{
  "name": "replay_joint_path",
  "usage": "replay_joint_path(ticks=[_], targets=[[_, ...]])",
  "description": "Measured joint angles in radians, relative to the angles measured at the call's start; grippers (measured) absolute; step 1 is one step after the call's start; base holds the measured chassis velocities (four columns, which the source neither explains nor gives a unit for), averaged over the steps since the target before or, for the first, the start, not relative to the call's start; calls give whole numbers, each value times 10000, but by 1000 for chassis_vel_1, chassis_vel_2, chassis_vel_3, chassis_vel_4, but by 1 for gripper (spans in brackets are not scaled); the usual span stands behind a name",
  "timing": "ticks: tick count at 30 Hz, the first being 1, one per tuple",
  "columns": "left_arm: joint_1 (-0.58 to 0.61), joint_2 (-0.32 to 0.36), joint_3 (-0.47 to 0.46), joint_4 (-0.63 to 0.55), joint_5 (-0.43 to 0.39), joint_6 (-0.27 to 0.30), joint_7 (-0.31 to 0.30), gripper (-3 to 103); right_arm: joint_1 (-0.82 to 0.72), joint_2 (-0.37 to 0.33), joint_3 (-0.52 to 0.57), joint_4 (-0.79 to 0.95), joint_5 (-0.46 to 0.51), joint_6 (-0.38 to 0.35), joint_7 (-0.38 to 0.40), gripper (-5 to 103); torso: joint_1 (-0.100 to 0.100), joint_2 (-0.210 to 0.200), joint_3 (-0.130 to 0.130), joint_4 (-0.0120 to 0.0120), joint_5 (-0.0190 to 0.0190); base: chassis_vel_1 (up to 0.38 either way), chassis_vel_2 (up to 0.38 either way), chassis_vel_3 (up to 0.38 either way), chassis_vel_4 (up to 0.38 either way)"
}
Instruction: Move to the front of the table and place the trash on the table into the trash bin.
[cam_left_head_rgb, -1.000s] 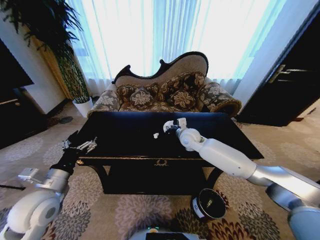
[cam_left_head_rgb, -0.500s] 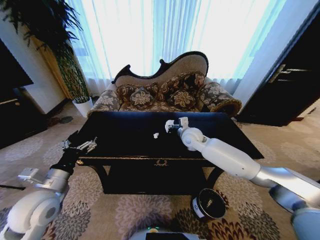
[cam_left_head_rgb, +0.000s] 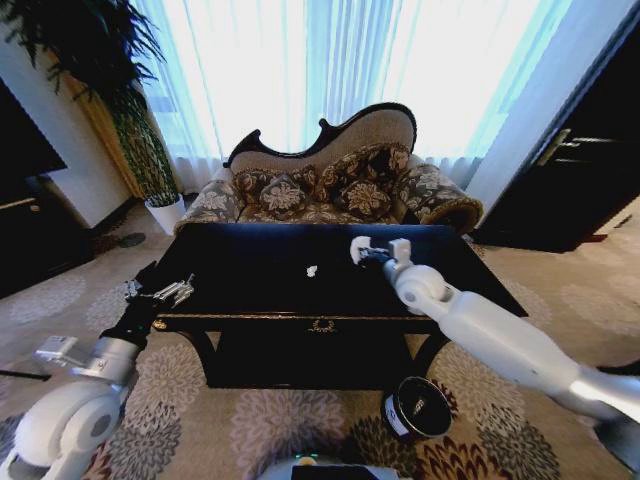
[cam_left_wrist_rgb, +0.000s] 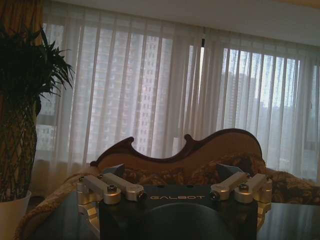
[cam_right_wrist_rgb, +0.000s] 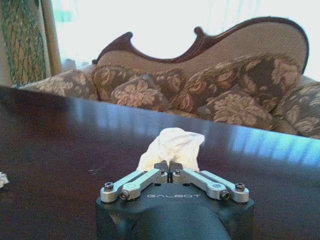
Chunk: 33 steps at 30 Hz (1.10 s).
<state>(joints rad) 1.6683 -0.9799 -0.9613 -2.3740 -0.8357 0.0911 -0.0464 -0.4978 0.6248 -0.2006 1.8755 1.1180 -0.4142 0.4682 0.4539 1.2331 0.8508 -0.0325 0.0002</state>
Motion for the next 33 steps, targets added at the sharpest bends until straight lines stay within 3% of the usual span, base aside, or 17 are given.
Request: replay_joint_path(ticks=[1, 5, 7, 10, 15, 19, 25, 29, 33], targets=[[0, 0, 0, 0, 0, 0, 0, 100, 0, 0, 0, 0, 0, 0, 0, 0, 0, 0, 0, 0, 0, 0, 0, 0, 0], [0, 0, 0, 0, 0, 0, -1, 100, -1620, -542, 1991, 559, -478, 218, -512, 0, 0, 0, -1, 1, -4, 0, 0, 0, 0], [0, 0, 0, 0, 0, 0, -1, 100, -1982, -629, 2397, 641, -539, 264, -617, 0, 0, 1, -1, 0, -4, 0, 0, 0, 0], [0, 0, 0, 0, 0, 0, 0, 100, -3630, -901, 3811, 989, -604, 444, -975, 0, 0, 0, 0, -4, 0, 0, 0, 0, 0], [0, 0, 0, 0, 0, 0, 0, 100, -5076, -895, 5135, 1549, -640, 609, -1153, 0, -1, 0, -1, -1, -2, 0, 0, 0, 0], [0, 0, 0, 0, 0, 0, -1, 100, -6888, -542, 6986, 2160, -926, 903, -1797, 0, 0, 1, -1, 0, -5, 0, 0, 0, 0], [0, 0, 0, 0, 0, 0, 0, 100, -8239, 4, 8466, 2565, -924, 999, -2065, 0, -1, 1, 0, 1, -3, 0, 0, 0, 0], [0, 0, 0, 0, 0, 0, -2, 100, -9821, 933, 10201, 2906, -1187, 1405, -2774, 0, 0, 1, 0, 0, -7, 0, 0, 0, 0], [0, 0, 0, 0, 0, 0, -1, 100, -11018, 1689, 11013, 2965, -1519, 2142, -3402, 0, -2, 1, -1, -2, -3, 0, 0, 0, 0]])
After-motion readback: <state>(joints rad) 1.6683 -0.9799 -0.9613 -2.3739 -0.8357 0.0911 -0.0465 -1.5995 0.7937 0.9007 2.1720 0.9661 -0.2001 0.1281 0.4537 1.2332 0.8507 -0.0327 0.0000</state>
